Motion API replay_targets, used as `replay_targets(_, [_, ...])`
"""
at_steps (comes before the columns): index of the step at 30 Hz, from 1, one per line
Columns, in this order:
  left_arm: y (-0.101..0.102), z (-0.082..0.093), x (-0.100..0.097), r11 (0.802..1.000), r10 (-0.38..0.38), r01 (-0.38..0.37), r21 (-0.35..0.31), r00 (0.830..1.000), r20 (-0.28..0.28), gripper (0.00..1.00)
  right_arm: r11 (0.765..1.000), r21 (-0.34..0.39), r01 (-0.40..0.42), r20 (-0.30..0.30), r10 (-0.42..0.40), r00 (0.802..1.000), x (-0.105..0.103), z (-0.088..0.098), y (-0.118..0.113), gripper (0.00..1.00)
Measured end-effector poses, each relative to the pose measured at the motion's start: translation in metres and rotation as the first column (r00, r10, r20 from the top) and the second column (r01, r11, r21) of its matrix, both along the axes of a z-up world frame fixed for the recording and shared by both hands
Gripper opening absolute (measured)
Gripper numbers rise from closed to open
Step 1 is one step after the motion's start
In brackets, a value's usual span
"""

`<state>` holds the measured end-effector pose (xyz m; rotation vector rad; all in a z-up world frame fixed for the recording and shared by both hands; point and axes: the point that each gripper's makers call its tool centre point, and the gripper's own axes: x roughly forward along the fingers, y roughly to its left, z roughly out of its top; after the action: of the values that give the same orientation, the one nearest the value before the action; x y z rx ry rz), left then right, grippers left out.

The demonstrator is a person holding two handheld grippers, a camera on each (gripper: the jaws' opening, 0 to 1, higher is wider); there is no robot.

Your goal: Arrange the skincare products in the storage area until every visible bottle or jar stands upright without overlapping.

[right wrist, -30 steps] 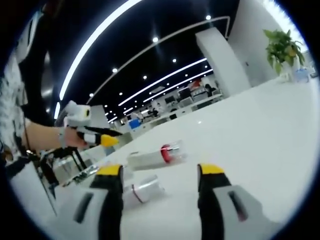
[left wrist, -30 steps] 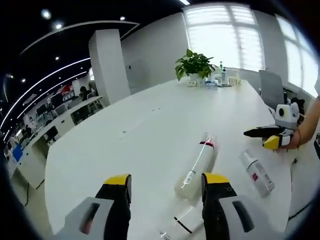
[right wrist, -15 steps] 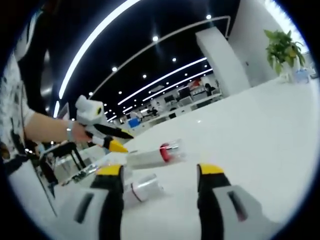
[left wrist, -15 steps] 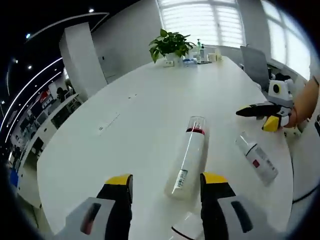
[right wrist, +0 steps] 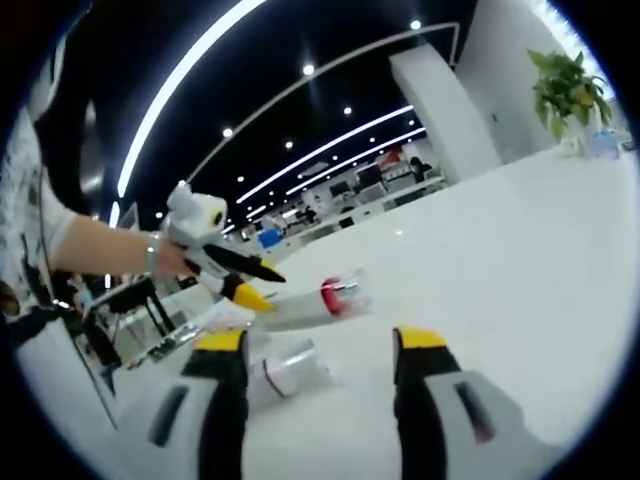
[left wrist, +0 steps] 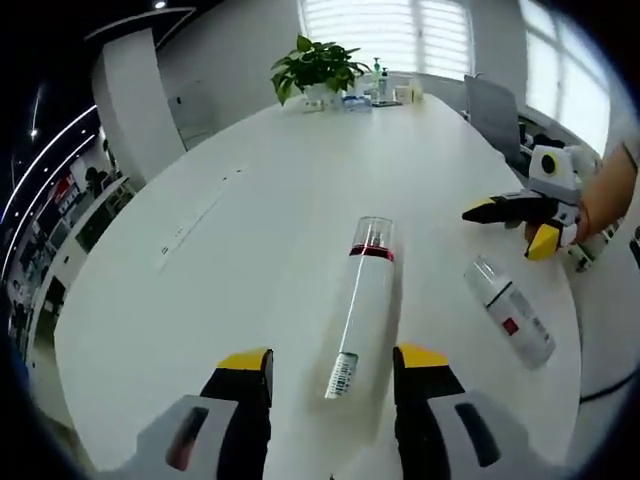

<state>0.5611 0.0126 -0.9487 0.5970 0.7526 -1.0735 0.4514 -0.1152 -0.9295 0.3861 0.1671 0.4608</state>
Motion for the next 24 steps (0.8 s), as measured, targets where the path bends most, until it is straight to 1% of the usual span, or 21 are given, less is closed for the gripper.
replay_targets(2, [-0.007, 0.000, -0.003, 1.000, -0.019, 0.018, -0.002, 1.000, -0.016, 0.48, 1.000, -0.001, -0.004, -0.005, 0.004, 1.000, 0.000, -0.001, 0.000, 0.56])
replay_targets(4, [-0.010, -0.003, -0.003, 0.999, -0.030, 0.031, 0.021, 0.999, -0.022, 0.47, 1.000, -0.002, -0.003, -0.007, 0.003, 1.000, 0.000, -0.001, 0.000, 0.56])
replay_targets(6, [-0.011, -0.009, -0.002, 0.998, -0.025, 0.027, 0.048, 0.999, -0.034, 0.41, 1.000, -0.008, 0.000, -0.008, 0.000, 1.000, 0.001, -0.002, 0.000, 0.56])
replay_targets(8, [-0.010, -0.014, -0.003, 0.997, -0.021, 0.024, 0.071, 0.999, -0.045, 0.37, 1.000, -0.011, -0.001, -0.011, 0.001, 1.000, 0.001, -0.003, 0.000, 0.56])
replay_targets(10, [-0.010, -0.019, -0.004, 0.994, -0.025, 0.030, 0.107, 0.999, -0.043, 0.36, 1.000, -0.014, -0.002, -0.015, 0.002, 1.000, 0.001, -0.003, 0.001, 0.56])
replay_targets(11, [-0.009, -0.021, -0.006, 0.992, -0.031, 0.036, 0.121, 0.999, -0.043, 0.34, 1.000, -0.016, -0.004, -0.018, 0.004, 1.000, 0.001, -0.004, 0.001, 0.56])
replay_targets(14, [-0.007, -0.024, -0.007, 0.982, -0.083, 0.083, 0.170, 0.997, -0.010, 0.31, 1.000, -0.021, -0.007, -0.023, 0.007, 1.000, 0.001, -0.005, 0.002, 0.55])
replay_targets(19, [-0.006, -0.024, -0.007, 0.979, -0.090, 0.091, 0.181, 0.996, -0.014, 0.29, 0.999, -0.033, -0.010, -0.026, 0.010, 1.000, 0.000, -0.007, 0.002, 0.54])
replay_targets(20, [-0.005, -0.024, -0.008, 0.973, -0.122, 0.118, 0.197, 0.993, 0.006, 0.28, 0.999, -0.035, -0.013, -0.027, 0.012, 1.000, 0.000, -0.007, 0.003, 0.54])
replay_targets(22, [-0.005, -0.024, -0.010, 0.963, -0.158, 0.149, 0.223, 0.987, 0.022, 0.28, 0.999, -0.036, -0.016, -0.030, 0.015, 0.999, 0.000, -0.008, 0.004, 0.54])
replay_targets(24, [-0.005, -0.024, -0.013, 0.955, -0.178, 0.169, 0.243, 0.984, 0.018, 0.28, 0.999, -0.039, -0.017, -0.030, 0.016, 0.999, 0.000, -0.008, 0.004, 0.54])
